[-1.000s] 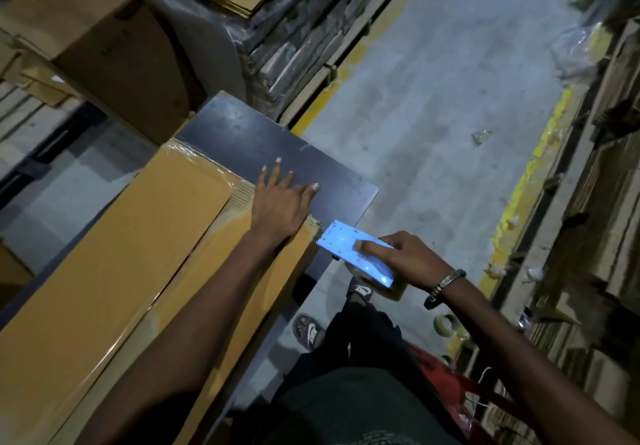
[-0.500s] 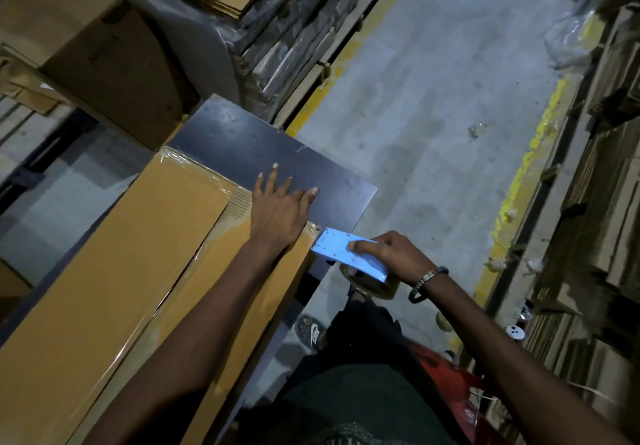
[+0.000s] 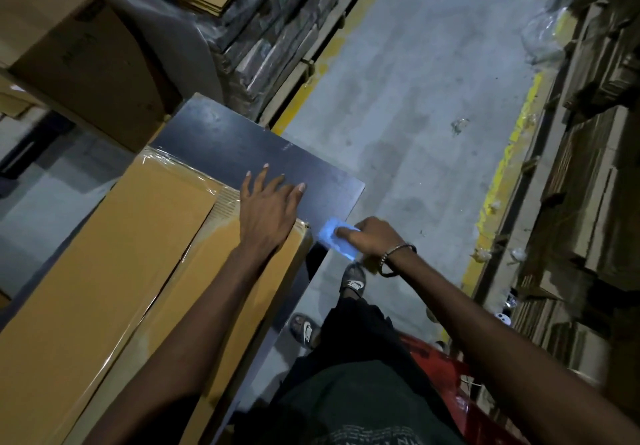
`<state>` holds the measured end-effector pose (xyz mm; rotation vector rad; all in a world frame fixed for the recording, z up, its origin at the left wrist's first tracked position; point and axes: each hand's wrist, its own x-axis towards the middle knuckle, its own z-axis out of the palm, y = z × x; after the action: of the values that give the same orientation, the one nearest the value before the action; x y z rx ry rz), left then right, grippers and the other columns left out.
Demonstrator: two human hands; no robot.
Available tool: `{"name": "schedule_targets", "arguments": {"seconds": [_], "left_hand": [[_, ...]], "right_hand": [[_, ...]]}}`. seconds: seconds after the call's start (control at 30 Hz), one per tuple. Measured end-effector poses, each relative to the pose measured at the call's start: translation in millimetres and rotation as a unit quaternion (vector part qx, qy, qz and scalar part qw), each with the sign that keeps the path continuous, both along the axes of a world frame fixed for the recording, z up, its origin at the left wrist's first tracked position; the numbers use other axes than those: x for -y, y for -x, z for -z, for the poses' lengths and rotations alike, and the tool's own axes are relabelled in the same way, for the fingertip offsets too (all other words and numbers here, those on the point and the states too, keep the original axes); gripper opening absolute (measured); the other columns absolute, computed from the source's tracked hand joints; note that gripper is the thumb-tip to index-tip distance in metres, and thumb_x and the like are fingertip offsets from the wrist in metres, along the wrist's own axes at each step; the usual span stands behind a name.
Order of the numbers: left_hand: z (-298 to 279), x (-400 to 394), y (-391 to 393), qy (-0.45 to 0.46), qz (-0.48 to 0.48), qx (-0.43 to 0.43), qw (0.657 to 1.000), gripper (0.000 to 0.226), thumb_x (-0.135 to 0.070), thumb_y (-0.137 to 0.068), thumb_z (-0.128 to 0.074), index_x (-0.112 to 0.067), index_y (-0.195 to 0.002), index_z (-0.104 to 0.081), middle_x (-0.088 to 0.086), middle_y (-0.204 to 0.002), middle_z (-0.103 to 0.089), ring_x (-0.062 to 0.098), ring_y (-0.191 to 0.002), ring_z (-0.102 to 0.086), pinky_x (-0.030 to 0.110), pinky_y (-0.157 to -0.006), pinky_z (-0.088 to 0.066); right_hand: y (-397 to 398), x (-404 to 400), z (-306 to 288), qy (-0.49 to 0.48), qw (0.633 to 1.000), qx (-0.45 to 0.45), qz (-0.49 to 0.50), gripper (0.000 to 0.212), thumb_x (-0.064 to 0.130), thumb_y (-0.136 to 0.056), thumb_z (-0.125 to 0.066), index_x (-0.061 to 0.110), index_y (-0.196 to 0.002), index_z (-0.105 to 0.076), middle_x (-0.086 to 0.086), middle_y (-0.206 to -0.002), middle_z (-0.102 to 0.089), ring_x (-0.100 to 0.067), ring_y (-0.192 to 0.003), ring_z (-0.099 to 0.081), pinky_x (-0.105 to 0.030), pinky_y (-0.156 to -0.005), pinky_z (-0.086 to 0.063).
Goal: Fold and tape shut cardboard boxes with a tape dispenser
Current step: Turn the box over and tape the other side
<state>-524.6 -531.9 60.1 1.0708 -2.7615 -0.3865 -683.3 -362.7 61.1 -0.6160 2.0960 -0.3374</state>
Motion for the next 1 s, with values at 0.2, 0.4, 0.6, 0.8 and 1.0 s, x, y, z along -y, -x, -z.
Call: {"name": "schedule_targets", "arguments": {"seconds": [0.2, 0.4, 0.6, 0.8, 1.0], "left_hand": [[-22, -7, -20, -0.141, -0.054, -0.16, 0.976, 0.035, -0.039, -0.111, -0.052, -0.022, -0.139, -0.065, 0.003, -0.161, -0.047, 0.015, -0.161, -0.018, 0.04, -0.132, -0.005], [-25, -32, -51, -0.128, -0.115, -0.121, 0.978, 0.053, -0.031, -0.107, -0.057, -0.019, -0.158, -0.046, 0.002, -0.173, -0.027, 0.015, -0.161, -0.015, 0.042, -0.13, -0.02], [-16, -52, -76, -0.125, -0.111, -0.11, 0.98, 0.056, -0.035, -0.111, -0.052, -0.015, -0.162, -0.039, 0.0, -0.172, -0.027, 0.013, -0.161, -0.015, 0.037, -0.13, -0.018], [-3, -57, -79, -0.094, -0.076, -0.088, 0.989, 0.054, -0.036, -0.113, -0.039, -0.016, -0.164, -0.034, 0.0, -0.173, -0.024, 0.012, -0.162, -0.009, 0.045, -0.132, -0.011], [2, -62, -76, -0.032, -0.069, -0.036, 0.996, 0.057, -0.033, -0.112, -0.033, -0.009, -0.163, -0.034, 0.007, -0.174, -0.022, 0.018, -0.163, -0.011, 0.048, -0.132, -0.013]], "right_hand": [[6, 53, 35, 0.083, 0.943, -0.249, -0.204, 0.046, 0.049, -0.104, -0.049, 0.006, -0.115, -0.063, -0.02, -0.111, -0.07, -0.038, -0.107, -0.065, -0.04, -0.079, -0.047], [2, 85, 81, 0.041, 0.897, -0.29, -0.332, 0.041, 0.039, -0.103, -0.052, 0.01, -0.13, -0.062, -0.016, -0.123, -0.07, -0.036, -0.111, -0.065, -0.039, -0.088, -0.05], [-17, 57, 75, 0.194, 0.941, -0.252, -0.115, 0.023, 0.031, -0.1, -0.057, 0.013, -0.11, -0.067, -0.011, -0.112, -0.07, -0.032, -0.101, -0.066, -0.038, -0.079, -0.052], [-99, 46, -4, 0.457, 0.861, -0.169, 0.147, 0.021, 0.02, -0.106, -0.052, 0.014, -0.12, -0.066, 0.002, -0.126, -0.067, -0.014, -0.122, -0.06, -0.026, -0.099, -0.046], [-134, 85, 0, 0.396, 0.835, 0.077, 0.375, 0.049, 0.049, -0.108, -0.04, 0.025, -0.15, -0.048, 0.006, -0.15, -0.054, -0.004, -0.134, -0.05, -0.028, -0.11, -0.039]]}}
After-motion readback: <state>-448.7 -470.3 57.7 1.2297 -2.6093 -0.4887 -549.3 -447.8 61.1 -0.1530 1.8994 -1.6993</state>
